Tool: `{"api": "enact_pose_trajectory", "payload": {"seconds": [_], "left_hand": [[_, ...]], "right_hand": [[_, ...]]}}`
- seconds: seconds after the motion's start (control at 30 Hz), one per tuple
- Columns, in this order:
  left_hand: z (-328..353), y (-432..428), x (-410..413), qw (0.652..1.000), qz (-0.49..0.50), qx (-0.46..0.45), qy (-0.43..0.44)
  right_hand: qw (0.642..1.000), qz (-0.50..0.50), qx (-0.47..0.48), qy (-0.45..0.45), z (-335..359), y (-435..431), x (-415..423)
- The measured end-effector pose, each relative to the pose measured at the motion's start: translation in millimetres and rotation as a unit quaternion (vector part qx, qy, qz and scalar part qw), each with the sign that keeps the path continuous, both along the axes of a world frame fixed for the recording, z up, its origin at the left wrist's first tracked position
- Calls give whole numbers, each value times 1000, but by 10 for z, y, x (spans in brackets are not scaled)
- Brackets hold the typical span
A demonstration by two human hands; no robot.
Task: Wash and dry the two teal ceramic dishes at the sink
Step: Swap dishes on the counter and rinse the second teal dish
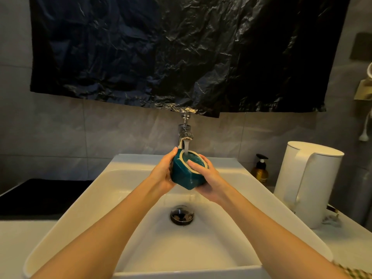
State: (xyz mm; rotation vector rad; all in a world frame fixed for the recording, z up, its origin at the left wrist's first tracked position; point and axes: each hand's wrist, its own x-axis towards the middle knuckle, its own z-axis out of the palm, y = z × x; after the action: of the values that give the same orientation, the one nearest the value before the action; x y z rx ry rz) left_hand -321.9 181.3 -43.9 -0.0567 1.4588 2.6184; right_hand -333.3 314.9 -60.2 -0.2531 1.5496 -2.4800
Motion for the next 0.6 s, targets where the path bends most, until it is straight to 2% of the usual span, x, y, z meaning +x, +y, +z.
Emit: {"api": "enact_pose_trajectory", "payload": {"seconds": [0.2,0.37,0.43,0.5,0.57,0.6], "left_hand": [[24,16,61,992,-15,-105,-60],[33,1,60,997,10,-75,-35],[31,-20,27,995,35,-84,-35],[11,-35,-14,993,59,-96,-34],[-22,-38,-49,990,84,-112,-35],[-39,-46,-56,986,100,-124,-37]], "right_hand": [[998,-27,44,28,-27,32,7],[997,-48,53,16,-23,-80,8],[989,-64,125,41,-19,-156,35],[955,-100,255,119,-39,-167,85],[872,-119,406,246,-55,-100,122],[838,-102,447,297,-53,-83,159]]}}
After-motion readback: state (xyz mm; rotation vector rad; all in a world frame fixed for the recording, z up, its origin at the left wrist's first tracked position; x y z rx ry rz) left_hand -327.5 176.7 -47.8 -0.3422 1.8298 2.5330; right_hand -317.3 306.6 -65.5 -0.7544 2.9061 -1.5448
